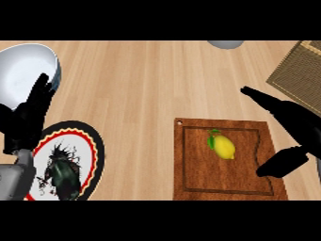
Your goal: Pick the lemon from the cutting board and place it in the basket
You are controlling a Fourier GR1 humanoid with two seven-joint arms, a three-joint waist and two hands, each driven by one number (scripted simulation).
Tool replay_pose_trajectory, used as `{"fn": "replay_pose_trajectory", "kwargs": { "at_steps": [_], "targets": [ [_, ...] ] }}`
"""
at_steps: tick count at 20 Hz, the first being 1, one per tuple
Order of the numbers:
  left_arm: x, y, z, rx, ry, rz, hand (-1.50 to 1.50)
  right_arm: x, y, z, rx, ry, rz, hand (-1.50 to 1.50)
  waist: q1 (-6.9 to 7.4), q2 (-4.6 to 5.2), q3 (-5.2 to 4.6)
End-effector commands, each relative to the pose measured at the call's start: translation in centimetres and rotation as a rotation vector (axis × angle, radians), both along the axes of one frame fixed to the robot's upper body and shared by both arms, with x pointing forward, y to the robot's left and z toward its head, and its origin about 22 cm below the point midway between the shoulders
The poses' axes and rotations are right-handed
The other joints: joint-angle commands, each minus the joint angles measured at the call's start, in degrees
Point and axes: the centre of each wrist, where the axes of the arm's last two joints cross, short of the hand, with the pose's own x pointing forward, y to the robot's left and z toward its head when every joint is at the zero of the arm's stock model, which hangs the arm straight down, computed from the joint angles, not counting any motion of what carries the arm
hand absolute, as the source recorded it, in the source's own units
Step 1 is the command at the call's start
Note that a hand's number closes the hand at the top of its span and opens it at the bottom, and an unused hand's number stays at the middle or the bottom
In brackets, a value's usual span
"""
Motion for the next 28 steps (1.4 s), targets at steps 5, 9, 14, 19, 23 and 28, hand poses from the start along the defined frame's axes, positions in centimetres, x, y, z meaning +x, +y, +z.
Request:
{"fn": "replay_pose_trajectory", "kwargs": {
  "at_steps": [5,9,14,19,23,28],
  "targets": [
    [0.0,-1.3,0.0,-0.002,-0.016,-0.004,0.0,-0.9,1.0,-5.9,0.068,-0.002,0.024,-1.5,0.03,-0.02,-0.01],
    [-0.5,-0.6,-0.2,-0.015,-0.001,0.018,0.0,-2.5,0.2,-8.0,0.046,-0.073,0.026,-1.5,-0.1,-0.05,-0.01],
    [-1.2,-1.0,1.5,0.005,-0.011,0.0,0.0,-0.4,0.4,-7.5,0.037,-0.089,0.025,-1.5,0.09,-0.05,-0.01],
    [-0.3,0.2,-0.8,-0.01,-0.006,0.005,0.0,-1.1,2.0,-8.6,0.055,-0.083,0.045,-1.5,-0.01,-0.02,-0.02],
    [-0.6,0.6,-0.1,0.014,-0.001,0.007,0.0,-3.2,1.9,-9.5,0.075,-0.087,0.017,-1.5,-0.11,-0.05,-0.02],
    [-0.3,-0.8,-2.0,-0.011,-0.006,-0.01,0.0,-0.9,2.3,-10.6,0.064,-0.087,0.021,-1.5,-0.03,-0.01,-0.02]
  ]
}}
